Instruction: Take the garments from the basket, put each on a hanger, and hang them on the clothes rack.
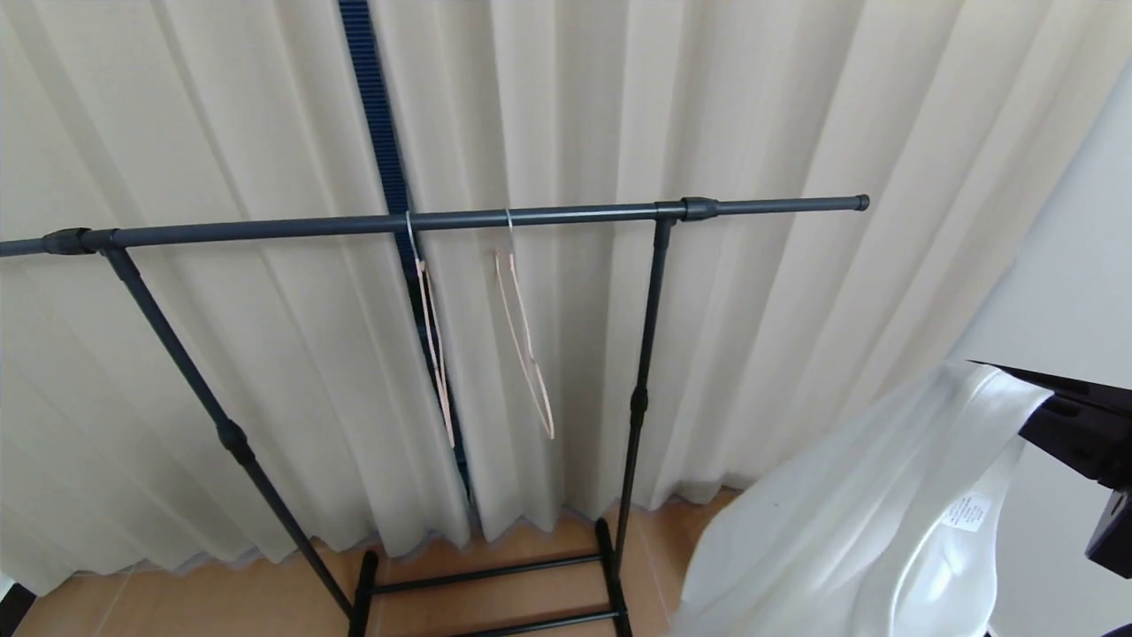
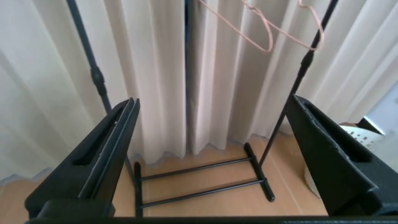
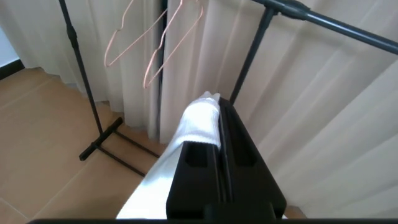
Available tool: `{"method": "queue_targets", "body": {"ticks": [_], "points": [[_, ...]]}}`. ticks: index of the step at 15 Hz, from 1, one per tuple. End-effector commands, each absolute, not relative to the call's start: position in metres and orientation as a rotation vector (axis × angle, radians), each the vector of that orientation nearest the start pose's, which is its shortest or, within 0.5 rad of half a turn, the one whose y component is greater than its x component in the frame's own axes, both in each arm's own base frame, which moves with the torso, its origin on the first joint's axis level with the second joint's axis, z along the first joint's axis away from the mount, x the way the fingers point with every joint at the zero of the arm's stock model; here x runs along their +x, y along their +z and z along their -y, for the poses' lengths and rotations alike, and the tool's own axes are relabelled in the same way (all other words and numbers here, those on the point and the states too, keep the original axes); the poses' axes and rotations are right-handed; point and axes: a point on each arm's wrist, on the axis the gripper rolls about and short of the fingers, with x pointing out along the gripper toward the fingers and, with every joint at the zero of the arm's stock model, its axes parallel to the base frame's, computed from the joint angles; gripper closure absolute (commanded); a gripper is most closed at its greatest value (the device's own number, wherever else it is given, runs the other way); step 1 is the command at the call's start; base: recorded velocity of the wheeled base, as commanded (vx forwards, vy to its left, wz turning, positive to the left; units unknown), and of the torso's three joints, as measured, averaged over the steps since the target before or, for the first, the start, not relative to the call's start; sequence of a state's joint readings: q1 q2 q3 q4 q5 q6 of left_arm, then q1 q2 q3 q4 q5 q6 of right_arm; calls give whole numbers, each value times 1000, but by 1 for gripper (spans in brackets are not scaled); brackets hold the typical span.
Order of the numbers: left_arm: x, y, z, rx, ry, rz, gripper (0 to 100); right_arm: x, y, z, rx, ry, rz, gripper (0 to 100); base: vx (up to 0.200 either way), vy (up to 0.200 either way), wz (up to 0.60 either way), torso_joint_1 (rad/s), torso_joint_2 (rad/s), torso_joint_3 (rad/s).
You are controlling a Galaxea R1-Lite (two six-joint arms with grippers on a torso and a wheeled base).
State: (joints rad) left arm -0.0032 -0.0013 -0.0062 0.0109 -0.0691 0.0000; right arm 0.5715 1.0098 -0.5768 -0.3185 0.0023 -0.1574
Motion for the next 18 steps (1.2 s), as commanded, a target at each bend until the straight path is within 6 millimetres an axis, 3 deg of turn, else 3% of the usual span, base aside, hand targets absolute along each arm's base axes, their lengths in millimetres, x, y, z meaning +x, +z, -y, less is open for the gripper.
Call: {"method": "queue_targets", "body": {"ticks": [1,5,18], "points": [[-23,76,1,0,-72,-5,0,112,237,-72,-186,582,-66,100,0,200,0,17,7,-2],[-23,76,1,-2,-72,-5,0,111,237,-72,-226,586,-54,100,0,200,0,4,1,1],[-23,76,1,4,-72,-8,0,111,229,-73,-265,596,-73,100,0,0,0,0,0,0]]}}
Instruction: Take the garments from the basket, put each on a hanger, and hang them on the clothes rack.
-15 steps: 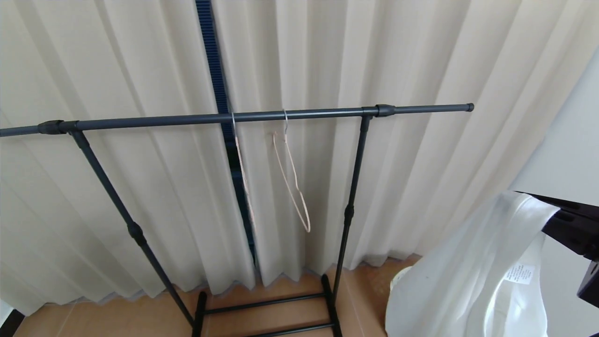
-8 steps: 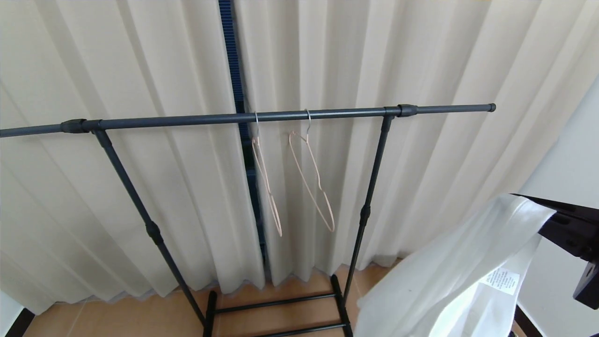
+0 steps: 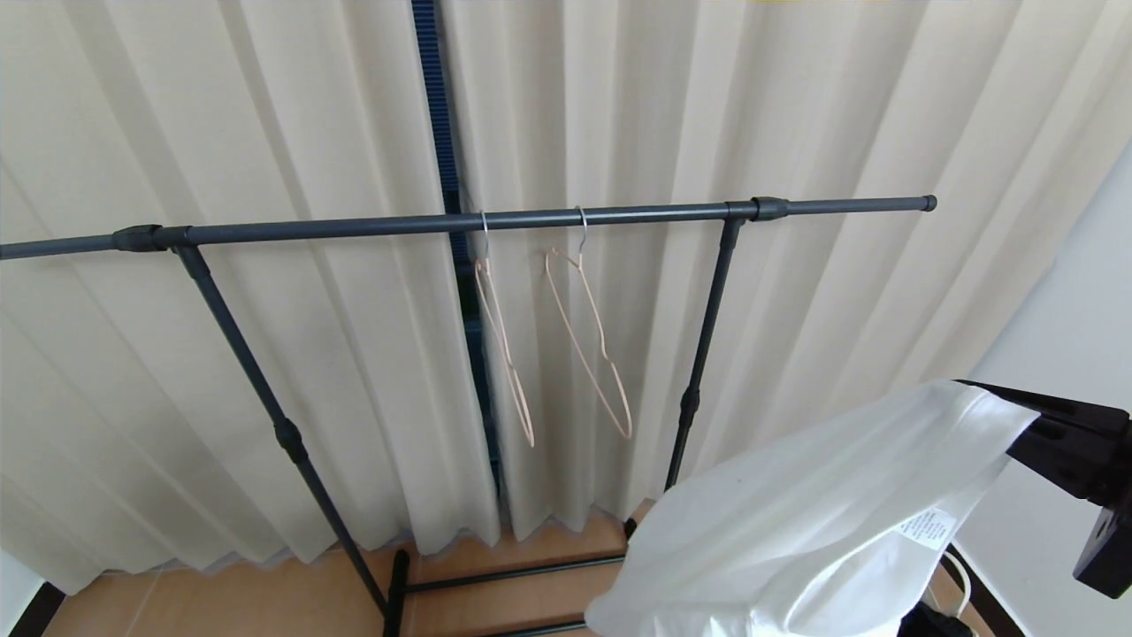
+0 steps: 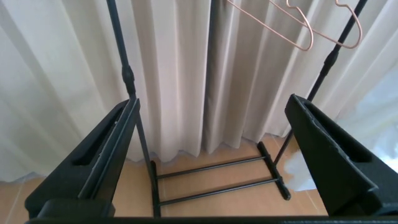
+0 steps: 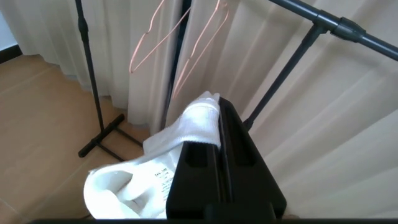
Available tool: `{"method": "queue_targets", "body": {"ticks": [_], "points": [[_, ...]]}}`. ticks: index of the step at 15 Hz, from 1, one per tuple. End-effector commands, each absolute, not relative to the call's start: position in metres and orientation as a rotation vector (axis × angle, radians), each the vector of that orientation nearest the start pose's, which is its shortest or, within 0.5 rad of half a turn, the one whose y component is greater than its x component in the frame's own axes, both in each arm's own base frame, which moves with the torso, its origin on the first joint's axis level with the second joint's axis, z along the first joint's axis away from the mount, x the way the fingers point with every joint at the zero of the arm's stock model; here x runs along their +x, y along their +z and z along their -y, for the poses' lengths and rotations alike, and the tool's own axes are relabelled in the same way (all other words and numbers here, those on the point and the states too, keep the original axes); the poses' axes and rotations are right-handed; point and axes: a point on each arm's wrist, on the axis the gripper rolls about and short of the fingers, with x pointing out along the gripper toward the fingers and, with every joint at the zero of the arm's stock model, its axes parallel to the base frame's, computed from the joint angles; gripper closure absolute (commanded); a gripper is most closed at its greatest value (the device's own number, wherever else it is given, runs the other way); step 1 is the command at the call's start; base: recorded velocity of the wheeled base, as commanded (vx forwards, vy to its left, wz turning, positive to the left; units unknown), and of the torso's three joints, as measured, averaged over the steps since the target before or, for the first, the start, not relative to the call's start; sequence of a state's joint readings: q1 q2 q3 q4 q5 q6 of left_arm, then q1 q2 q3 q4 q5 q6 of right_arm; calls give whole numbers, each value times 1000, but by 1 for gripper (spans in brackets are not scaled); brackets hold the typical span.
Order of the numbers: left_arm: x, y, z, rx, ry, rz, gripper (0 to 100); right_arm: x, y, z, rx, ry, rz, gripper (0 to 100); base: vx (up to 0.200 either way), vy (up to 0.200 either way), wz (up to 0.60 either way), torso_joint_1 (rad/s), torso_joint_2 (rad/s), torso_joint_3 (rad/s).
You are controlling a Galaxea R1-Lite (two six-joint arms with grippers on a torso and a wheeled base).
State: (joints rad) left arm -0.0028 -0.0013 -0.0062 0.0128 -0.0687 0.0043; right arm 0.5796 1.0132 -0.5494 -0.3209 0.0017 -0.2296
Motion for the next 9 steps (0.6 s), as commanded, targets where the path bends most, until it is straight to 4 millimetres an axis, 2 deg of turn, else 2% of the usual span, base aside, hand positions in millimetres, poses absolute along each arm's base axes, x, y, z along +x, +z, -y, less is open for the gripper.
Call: {"method": "queue_targets", "body": {"ticks": [1,4,7,9], "points": [[-23,76,1,4,-69,-8,0,111,230,-73,-265,597,-71,100,0,0,0,0,0,0],[-23,75,2,19,-74,-22,0,110,231,-74,-262,604,-66,100,0,0,0,0,0,0],[-7,79,2,91,-86,-226,0,106,227,-80,-269,666,-82,100,0,0,0,0,0,0],[1,83,2,116,-128,-296,0,107,223,-84,-274,684,-99,100,0,0,0,0,0,0]]}}
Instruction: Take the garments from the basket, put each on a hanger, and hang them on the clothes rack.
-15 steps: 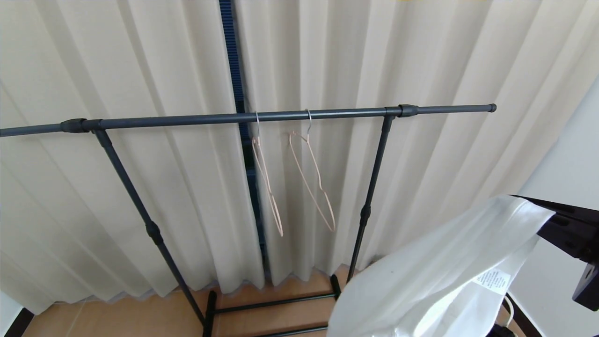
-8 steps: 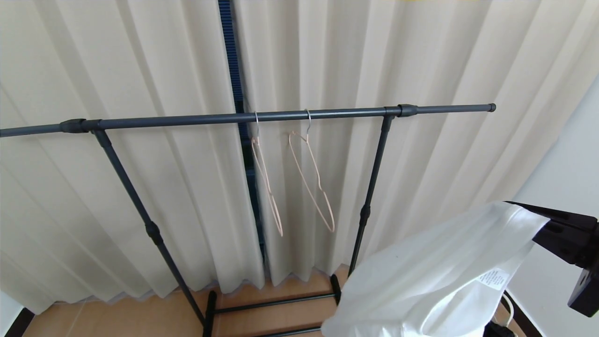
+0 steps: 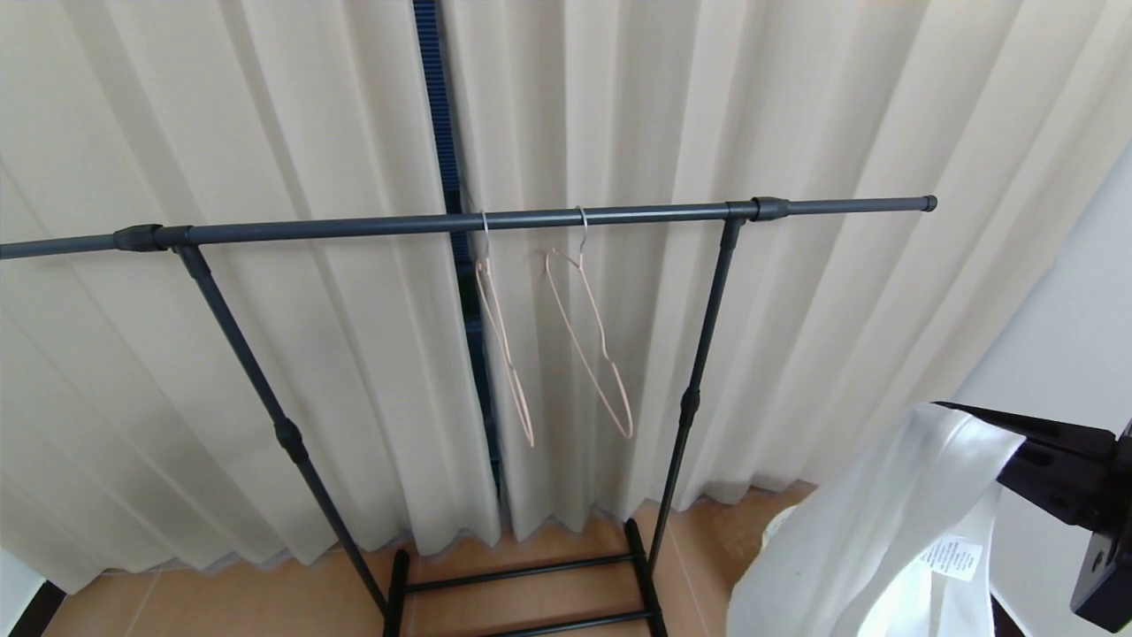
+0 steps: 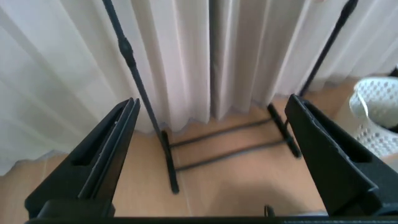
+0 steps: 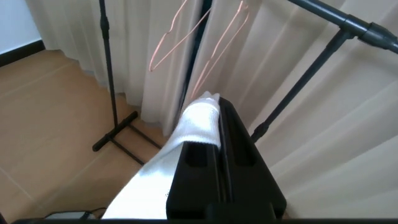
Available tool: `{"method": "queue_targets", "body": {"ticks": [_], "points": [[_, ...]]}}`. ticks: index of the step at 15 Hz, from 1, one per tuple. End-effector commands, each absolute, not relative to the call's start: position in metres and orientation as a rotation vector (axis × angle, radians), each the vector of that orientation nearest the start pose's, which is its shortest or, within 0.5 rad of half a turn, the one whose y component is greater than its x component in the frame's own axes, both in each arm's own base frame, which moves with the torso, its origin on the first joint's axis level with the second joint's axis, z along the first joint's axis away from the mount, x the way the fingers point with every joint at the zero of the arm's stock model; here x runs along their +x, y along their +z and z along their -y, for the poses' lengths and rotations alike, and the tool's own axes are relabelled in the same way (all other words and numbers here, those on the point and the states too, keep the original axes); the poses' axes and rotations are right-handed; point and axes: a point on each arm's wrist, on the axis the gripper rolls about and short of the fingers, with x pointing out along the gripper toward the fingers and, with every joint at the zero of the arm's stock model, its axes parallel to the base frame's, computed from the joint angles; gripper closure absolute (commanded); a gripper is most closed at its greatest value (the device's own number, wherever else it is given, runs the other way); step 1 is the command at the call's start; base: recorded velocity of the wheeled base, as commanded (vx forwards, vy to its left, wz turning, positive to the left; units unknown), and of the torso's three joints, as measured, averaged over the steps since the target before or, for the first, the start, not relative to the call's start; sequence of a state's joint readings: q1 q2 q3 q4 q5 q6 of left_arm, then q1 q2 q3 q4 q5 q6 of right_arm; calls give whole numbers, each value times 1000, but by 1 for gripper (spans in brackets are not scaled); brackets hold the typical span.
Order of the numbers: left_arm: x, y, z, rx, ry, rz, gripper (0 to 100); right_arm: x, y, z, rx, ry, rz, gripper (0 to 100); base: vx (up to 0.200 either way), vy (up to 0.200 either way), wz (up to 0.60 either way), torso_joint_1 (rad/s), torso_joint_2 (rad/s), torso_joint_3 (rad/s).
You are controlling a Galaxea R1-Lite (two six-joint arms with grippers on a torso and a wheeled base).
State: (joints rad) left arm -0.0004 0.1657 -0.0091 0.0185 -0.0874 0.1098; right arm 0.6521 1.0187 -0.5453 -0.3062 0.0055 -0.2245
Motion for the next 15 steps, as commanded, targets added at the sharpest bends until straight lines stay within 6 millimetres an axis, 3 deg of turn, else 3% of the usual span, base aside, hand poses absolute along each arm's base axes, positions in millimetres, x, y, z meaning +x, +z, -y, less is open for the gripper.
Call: {"method": "queue_targets", "body": {"ticks": [1,3,5,7,9,12,15], "points": [[7,98,4,107,-200,-300,0,107,220,-84,-279,686,-109,100,0,0,0,0,0,0],[18,120,7,82,-334,-313,0,105,216,-86,-287,716,-120,100,0,0,0,0,0,0],[30,128,9,61,-428,-360,0,107,211,-91,-298,735,-149,100,0,0,0,0,0,0],[55,157,25,-57,-654,-446,0,111,204,-95,-308,738,-177,100,0,0,0,0,0,0],[73,185,46,-166,-757,-486,0,112,209,-97,-294,742,-161,100,0,0,0,0,0,0],[93,188,73,-161,-832,-591,0,118,215,-124,-286,829,-177,100,0,0,0,0,0,0],[106,184,91,-147,-858,-610,0,144,221,-155,-301,803,-204,100,0,0,0,0,0,0]]}}
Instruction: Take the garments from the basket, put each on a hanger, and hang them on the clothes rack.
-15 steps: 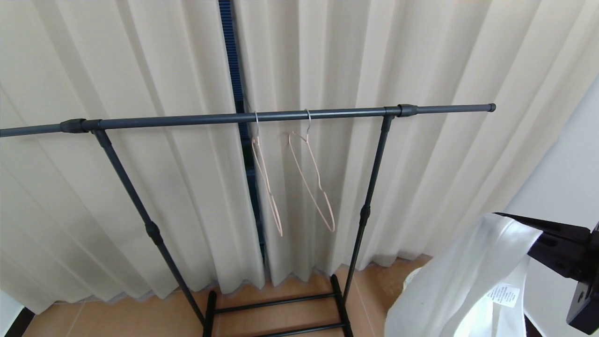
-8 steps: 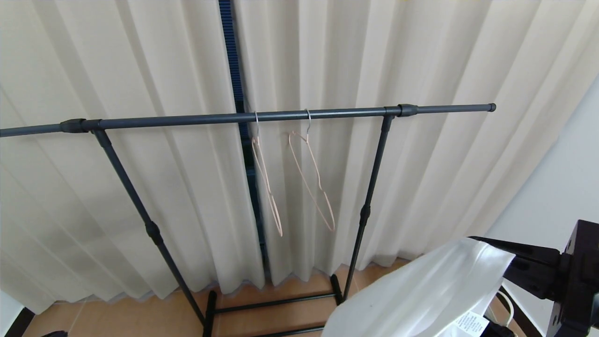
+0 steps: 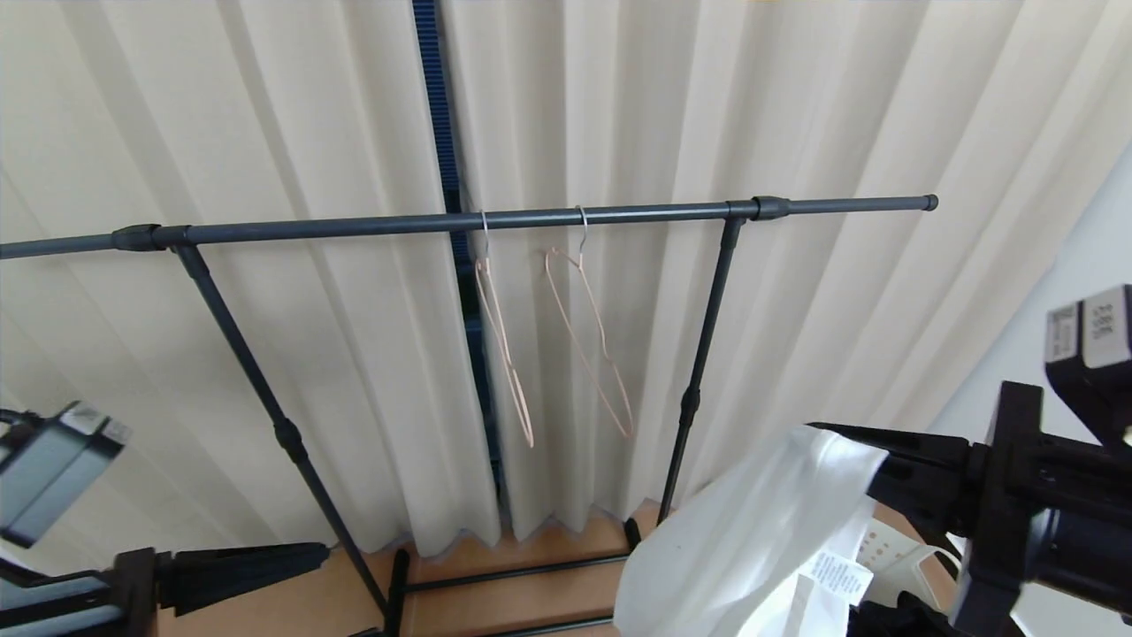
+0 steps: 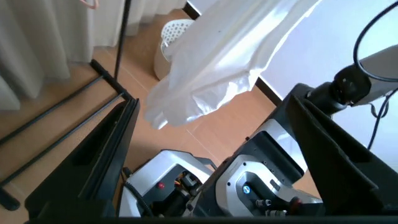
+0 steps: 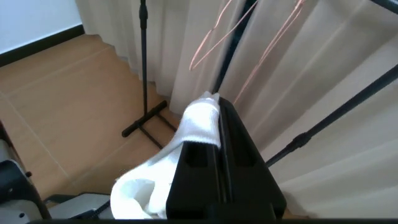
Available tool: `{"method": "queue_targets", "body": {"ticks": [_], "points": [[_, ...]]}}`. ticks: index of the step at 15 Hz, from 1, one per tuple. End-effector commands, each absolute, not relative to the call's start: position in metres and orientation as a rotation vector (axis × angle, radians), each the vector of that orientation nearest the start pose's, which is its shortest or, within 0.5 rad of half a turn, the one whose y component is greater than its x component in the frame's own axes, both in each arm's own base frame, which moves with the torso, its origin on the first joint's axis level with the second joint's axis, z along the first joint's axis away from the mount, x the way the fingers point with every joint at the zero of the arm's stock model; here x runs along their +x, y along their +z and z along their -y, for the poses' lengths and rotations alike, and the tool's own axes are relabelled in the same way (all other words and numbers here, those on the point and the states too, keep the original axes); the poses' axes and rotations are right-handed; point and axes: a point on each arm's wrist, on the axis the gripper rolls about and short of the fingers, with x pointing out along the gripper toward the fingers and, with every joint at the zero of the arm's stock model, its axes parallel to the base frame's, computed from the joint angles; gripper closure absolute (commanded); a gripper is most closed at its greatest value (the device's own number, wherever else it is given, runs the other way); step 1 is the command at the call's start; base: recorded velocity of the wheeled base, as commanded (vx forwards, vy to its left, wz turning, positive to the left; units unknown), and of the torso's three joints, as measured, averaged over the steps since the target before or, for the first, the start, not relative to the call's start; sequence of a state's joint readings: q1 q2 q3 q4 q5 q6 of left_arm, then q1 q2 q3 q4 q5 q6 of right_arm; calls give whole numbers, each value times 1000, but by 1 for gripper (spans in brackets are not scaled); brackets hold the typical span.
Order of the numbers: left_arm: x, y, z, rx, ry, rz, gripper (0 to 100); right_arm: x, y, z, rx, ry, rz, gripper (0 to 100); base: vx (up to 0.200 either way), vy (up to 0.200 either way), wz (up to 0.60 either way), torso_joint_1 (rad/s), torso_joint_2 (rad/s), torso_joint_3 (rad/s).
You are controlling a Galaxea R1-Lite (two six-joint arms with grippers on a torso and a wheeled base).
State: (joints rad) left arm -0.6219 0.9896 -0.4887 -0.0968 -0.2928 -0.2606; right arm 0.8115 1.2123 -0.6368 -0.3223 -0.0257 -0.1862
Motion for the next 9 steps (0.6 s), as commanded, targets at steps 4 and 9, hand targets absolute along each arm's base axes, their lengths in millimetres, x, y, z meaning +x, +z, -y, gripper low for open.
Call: {"method": "queue_targets", "body": {"ticks": [4,9], "points": [[120,176,105,-117,-822,-660,0,180,215,-183,-157,752,-254,100,0,0,0,0,0,0],[137,171,128,-86,-837,-710,0,207,202,-197,-38,609,-220,100,0,0,0,0,0,0]]}}
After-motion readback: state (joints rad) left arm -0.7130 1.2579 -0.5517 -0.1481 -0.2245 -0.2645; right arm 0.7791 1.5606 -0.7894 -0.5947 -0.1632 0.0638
